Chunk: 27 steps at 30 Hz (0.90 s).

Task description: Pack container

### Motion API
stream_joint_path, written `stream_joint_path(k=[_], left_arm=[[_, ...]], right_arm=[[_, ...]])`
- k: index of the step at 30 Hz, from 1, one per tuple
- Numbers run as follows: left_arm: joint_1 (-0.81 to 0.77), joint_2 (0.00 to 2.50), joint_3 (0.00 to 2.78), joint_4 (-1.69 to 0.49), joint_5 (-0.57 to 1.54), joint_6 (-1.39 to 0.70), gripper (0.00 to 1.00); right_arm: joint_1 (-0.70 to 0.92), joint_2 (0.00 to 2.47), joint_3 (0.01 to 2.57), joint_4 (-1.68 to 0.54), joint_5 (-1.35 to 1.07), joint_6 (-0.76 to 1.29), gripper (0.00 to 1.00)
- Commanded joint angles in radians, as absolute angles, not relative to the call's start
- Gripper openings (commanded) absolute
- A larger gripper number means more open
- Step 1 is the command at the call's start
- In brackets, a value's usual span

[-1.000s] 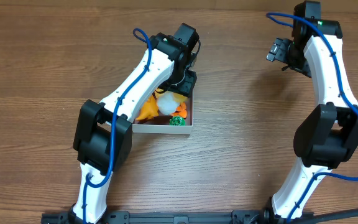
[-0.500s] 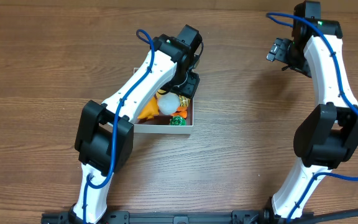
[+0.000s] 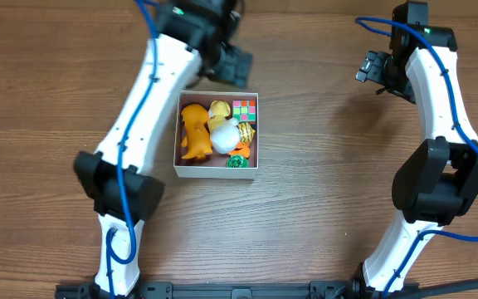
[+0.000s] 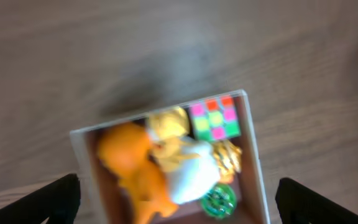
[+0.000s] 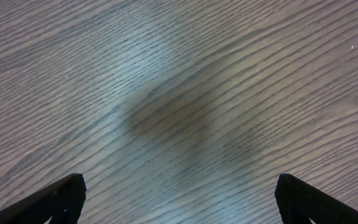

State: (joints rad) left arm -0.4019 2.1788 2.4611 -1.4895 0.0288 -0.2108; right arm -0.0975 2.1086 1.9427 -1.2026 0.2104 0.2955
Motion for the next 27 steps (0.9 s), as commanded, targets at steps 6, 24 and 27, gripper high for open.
stream_joint_path(k=[6,24,27], left_arm=[[-0.280,2.169,2.741,-1.690,-0.126,-0.250,1.00],[-0.066,1.848,2.703,-1.689,-0.165,-0.172,1.00],[-0.043,1.830,2.698,-1.689,-0.164,-0.172,1.00]], right_arm=[[-0.102,2.103,1.943,-1.194,0.224,0.308,1.00],[-0.102,2.103,1.943,-1.240,-0.076,0.323,1.00],[-0.099,2.099,1.944,-1.280,-0.073,0.322,1.00]])
